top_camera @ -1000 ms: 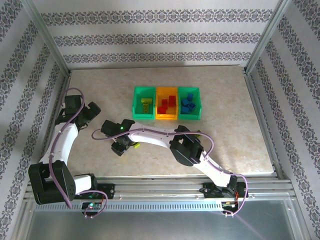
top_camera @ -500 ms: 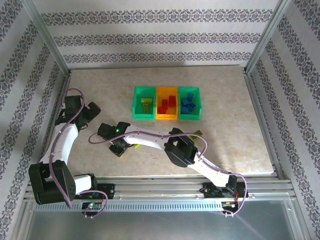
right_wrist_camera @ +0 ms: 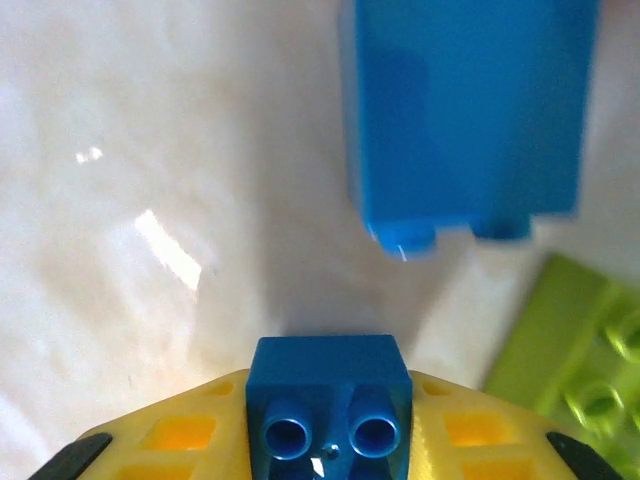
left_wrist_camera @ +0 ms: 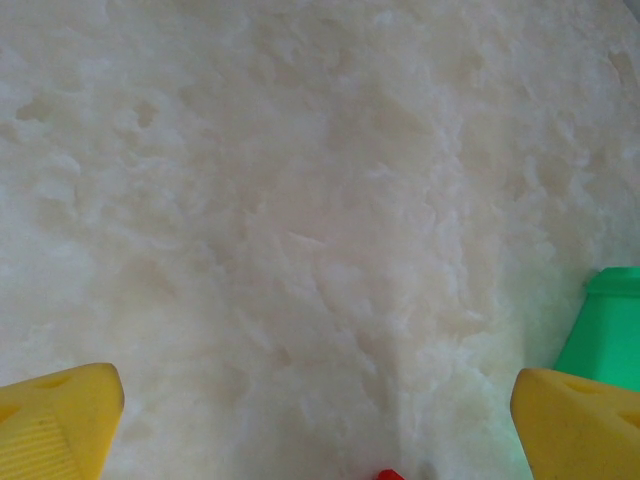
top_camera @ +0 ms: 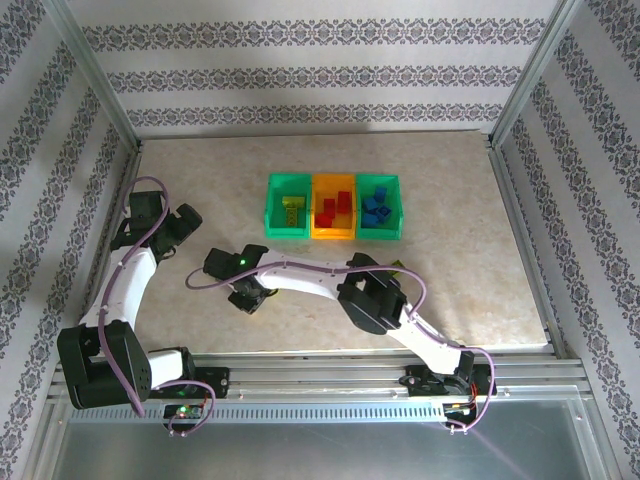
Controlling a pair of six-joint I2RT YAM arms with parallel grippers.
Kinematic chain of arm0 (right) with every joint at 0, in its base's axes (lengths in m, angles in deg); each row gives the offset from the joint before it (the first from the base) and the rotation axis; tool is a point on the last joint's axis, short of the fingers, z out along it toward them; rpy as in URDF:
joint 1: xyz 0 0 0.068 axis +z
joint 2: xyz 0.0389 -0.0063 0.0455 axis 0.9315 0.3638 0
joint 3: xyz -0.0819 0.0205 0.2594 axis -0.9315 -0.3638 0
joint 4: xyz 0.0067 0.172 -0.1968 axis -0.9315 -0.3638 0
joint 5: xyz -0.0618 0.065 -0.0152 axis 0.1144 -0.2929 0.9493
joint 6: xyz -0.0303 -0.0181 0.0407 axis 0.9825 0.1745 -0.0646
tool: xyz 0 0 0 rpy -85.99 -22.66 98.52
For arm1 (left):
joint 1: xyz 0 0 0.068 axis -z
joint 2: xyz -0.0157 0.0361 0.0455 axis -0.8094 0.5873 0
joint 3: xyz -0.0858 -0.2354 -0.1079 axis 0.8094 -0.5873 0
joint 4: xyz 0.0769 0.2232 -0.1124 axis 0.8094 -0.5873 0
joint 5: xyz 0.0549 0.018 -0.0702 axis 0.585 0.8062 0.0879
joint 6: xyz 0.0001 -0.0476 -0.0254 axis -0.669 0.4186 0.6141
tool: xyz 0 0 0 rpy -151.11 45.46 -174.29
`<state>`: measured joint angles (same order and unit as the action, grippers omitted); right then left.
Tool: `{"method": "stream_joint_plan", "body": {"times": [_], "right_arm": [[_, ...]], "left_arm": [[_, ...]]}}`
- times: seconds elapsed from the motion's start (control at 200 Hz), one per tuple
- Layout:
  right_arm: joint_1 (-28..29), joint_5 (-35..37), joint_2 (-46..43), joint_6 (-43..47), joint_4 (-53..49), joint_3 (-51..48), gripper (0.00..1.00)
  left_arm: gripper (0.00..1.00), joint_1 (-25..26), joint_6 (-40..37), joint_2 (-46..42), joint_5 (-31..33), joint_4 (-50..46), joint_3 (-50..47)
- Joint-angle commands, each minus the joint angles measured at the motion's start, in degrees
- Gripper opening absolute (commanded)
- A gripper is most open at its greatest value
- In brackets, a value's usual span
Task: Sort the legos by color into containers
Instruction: Pick up the lego from the bottom-center of the table, then place the lego in the container.
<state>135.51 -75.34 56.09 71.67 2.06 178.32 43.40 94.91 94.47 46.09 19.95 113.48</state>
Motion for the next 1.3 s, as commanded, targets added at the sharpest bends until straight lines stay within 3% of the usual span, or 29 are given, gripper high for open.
{"method": "stream_joint_plan", "body": {"times": [0.0,0.315,0.695,0.909,1.294], "right_arm": [[-1.6,2.0,-8.9,-3.0,2.8,-4.6,0.3],[-12.2,6.4,-27.3,-8.7,10.0,-22.4,0.29],[-28.6,11.2,-39.3,-13.0,10.7,-33.1,0.29],[-35.7,11.9,-39.0,-11.2,12.1,-32.6,0.29],[-43.6,9.8,-29.3,-7.6,12.5,-25.1,0.29]], "left_arm": [[1.0,-0.7,-0.1,-1.7,-0.3,1.5,-0.9],[1.0,-0.6,-0.5,-2.9,-0.5,1.5,-1.1],[1.0,-0.7,-0.4,-3.2,-1.7,2.1,-1.7],[1.0,-0.6,-0.3,-3.3,-2.2,2.2,-1.7],[1.0,-0.6,-0.5,-3.5,-3.1,1.9,-1.7]]}}
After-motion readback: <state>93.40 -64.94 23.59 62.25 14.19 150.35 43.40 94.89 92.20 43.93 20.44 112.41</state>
